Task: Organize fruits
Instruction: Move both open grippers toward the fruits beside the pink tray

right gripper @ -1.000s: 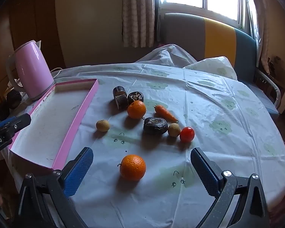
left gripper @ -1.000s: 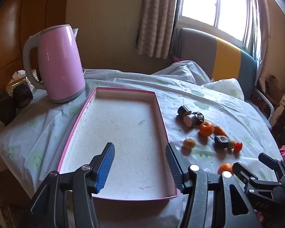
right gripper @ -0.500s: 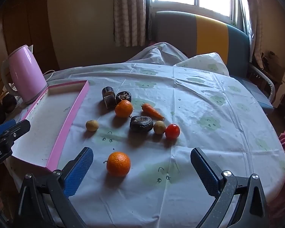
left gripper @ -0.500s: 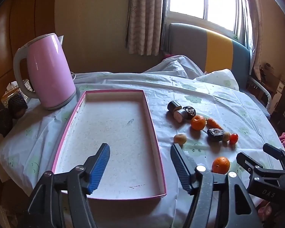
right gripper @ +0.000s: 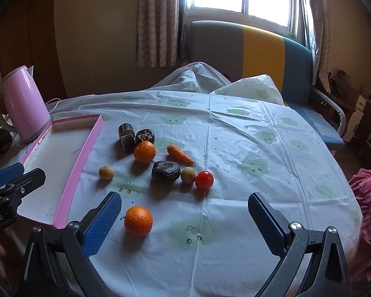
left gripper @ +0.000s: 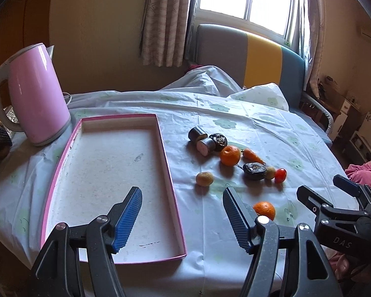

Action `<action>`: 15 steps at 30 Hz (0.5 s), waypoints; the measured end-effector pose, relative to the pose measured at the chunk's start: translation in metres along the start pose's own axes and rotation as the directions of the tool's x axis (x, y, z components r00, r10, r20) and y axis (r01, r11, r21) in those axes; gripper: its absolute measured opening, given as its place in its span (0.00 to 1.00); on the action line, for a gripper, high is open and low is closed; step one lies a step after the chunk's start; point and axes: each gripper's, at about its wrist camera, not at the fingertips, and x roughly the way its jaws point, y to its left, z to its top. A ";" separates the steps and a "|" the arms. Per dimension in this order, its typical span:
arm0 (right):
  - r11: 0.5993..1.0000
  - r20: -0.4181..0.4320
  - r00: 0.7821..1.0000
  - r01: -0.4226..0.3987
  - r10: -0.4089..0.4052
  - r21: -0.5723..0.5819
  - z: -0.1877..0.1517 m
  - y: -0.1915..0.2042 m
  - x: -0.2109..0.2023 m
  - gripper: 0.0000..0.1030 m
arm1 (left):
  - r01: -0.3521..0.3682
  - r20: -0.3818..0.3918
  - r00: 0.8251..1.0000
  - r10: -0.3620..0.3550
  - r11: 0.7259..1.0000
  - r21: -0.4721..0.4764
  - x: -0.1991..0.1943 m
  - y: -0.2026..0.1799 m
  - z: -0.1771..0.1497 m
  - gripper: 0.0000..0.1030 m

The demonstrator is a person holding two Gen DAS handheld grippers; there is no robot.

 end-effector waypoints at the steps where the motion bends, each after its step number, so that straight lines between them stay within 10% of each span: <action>1: 1.000 0.003 1.000 0.005 -0.005 -0.001 0.001 0.000 -0.001 1.00 | 0.010 0.001 1.000 -0.010 1.000 -0.001 0.000 0.000 0.000 0.67; 15: 0.999 0.013 0.999 0.038 -0.038 -0.028 -0.001 -0.004 0.002 1.00 | 0.075 -0.006 0.997 -0.075 0.992 0.106 0.001 -0.025 -0.002 0.67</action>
